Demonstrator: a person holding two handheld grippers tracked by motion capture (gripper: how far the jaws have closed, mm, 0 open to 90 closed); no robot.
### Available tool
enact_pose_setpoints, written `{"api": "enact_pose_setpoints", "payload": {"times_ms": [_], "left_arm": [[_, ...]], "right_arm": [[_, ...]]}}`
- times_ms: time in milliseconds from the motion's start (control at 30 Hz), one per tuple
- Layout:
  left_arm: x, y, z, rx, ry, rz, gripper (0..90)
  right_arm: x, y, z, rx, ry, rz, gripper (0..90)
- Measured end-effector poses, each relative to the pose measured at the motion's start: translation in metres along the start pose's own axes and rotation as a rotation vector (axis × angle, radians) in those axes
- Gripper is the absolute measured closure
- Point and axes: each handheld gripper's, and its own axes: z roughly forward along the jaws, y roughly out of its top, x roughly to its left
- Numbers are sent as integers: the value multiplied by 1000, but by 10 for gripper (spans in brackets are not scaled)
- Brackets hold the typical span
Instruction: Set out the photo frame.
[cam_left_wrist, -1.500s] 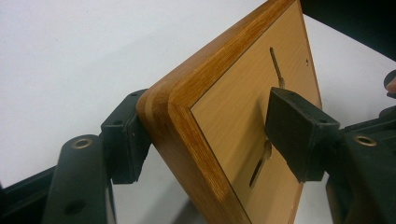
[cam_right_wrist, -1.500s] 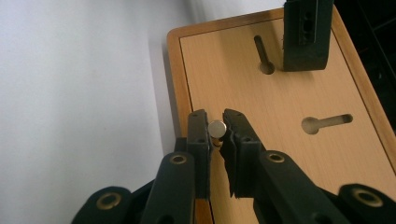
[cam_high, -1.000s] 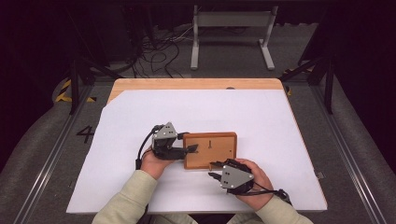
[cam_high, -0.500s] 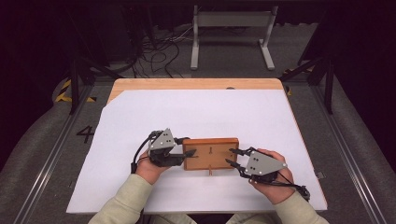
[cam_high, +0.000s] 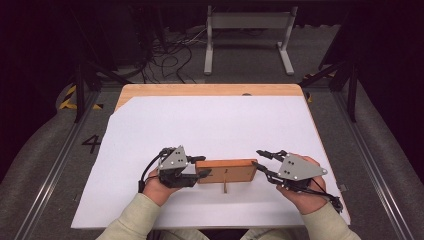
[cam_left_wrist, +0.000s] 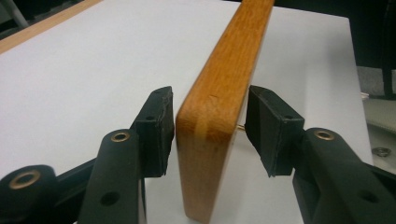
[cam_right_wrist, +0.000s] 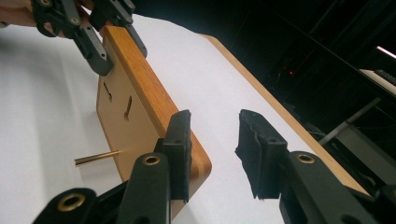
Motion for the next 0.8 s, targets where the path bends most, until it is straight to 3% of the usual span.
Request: {"api": "enact_pose_setpoints", "payload": {"times_ms": [133,800], "left_arm": [[-2,-2,-3,-3,-15,-12,517],[-20,-8,-6,30,-81,19,491]], "right_arm": [[-2,-1,-3,-3,-4,10,647],[-8,-6,-11,-9,-26,50,620]]}}
